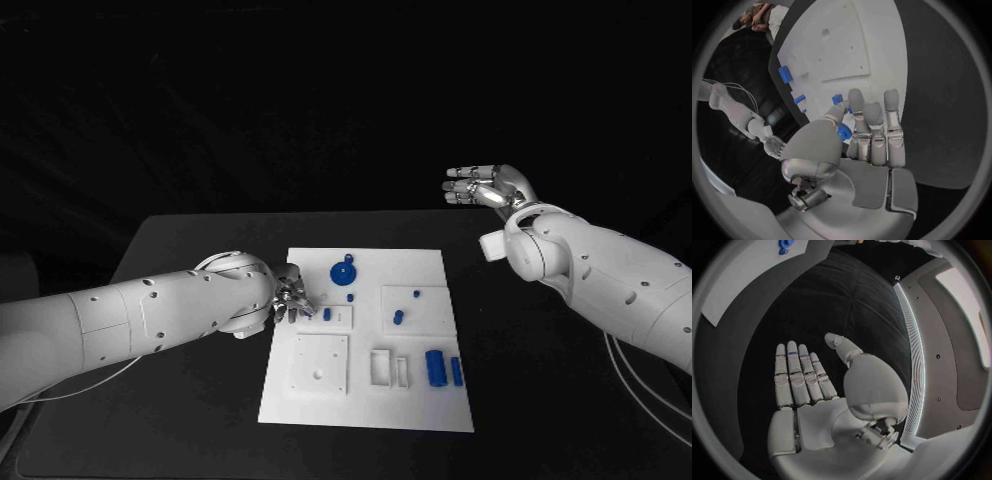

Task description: Assemble the parts on the task board

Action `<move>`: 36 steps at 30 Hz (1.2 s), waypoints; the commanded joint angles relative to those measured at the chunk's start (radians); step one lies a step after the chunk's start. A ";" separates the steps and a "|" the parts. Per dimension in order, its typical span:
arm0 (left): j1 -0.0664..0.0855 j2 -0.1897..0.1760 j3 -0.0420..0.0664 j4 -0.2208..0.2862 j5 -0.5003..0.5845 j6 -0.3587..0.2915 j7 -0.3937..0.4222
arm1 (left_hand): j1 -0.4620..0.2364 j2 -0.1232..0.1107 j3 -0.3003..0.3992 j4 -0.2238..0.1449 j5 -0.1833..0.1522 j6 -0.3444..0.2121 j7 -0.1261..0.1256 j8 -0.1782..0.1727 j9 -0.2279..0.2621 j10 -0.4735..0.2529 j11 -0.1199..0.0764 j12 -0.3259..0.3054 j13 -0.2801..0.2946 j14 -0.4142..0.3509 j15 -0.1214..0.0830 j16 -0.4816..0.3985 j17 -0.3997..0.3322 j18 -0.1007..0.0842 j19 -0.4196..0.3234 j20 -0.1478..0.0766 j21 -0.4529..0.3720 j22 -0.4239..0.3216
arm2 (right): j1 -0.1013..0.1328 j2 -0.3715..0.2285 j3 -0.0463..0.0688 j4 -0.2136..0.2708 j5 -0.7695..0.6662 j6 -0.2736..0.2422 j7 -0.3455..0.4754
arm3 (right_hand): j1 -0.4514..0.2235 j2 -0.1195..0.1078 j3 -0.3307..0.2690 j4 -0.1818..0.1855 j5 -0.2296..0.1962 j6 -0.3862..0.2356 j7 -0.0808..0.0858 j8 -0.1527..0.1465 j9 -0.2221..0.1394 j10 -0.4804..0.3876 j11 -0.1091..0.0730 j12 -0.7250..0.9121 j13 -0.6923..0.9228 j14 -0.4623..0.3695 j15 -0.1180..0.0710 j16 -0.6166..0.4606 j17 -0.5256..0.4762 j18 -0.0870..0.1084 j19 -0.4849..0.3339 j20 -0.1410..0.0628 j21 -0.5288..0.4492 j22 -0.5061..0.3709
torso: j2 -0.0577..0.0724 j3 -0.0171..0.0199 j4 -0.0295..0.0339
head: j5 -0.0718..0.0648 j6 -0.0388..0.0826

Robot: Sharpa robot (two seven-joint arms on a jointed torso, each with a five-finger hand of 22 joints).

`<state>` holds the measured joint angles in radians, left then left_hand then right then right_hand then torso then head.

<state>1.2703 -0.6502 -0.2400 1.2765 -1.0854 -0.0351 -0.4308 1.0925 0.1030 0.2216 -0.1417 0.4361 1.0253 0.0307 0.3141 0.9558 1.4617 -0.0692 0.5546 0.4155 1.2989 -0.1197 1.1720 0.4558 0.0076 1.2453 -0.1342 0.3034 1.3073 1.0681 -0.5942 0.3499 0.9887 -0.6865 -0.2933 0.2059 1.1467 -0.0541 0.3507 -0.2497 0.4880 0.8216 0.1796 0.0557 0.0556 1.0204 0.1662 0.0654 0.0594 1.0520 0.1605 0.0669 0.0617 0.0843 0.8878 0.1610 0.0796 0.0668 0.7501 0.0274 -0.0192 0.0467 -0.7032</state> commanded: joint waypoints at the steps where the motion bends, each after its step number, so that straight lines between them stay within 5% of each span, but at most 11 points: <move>1: -0.002 0.004 0.000 -0.001 -0.032 0.030 0.017 | 0.009 0.006 0.024 -0.031 0.003 0.046 -0.041 0.006 -0.001 0.047 -0.001 0.001 -0.001 0.005 -0.001 -0.007 0.001 -0.008 0.003 -0.001 0.002 0.017 | 0.000 0.001 0.000 0.000 0.000 0.015 0.006 | -0.003 0.000 -0.004 0.000 0.006 -0.006 0.002 -0.002 -0.001 -0.005 0.000 -0.003 -0.001 -0.007 0.001 -0.003 -0.001 -0.005 -0.006 0.002 -0.001 0.000 | 0.000 0.0002 -0.0001 | 0.001 0.000; 36: -0.014 0.007 0.001 -0.004 -0.049 0.037 0.011 | 0.015 0.007 0.021 -0.026 -0.003 0.047 -0.040 0.002 -0.005 0.047 -0.001 0.001 -0.001 0.006 -0.001 -0.009 0.003 -0.007 0.004 -0.001 0.001 0.017 | -0.001 0.002 0.000 0.002 0.000 0.018 0.006 | -0.004 0.001 -0.005 0.000 0.007 -0.006 0.002 -0.001 -0.001 -0.005 0.000 -0.003 -0.001 -0.007 0.000 -0.003 -0.001 -0.005 -0.007 0.002 -0.001 0.000 | -0.001 0.0004 -0.0007 | -0.001 -0.005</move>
<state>1.2596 -0.6450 -0.2388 1.2702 -1.1288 -0.0142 -0.4233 1.0950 0.1054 0.2204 -0.1430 0.4282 1.0286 0.0339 0.3126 0.9491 1.4617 -0.0692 0.5545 0.4155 1.2989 -0.1196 1.1686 0.4578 0.0076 1.2452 -0.1341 0.3034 1.3077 1.0679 -0.5928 0.3499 0.9892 -0.6863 -0.2899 0.2057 1.1467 -0.0541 0.3507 -0.2497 0.4880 0.8218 0.1796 0.0557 0.0556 1.0204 0.1662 0.0654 0.0594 1.0520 0.1605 0.0669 0.0617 0.0844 0.8878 0.1610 0.0796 0.0668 0.7494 0.0280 -0.0197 0.0446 -0.7081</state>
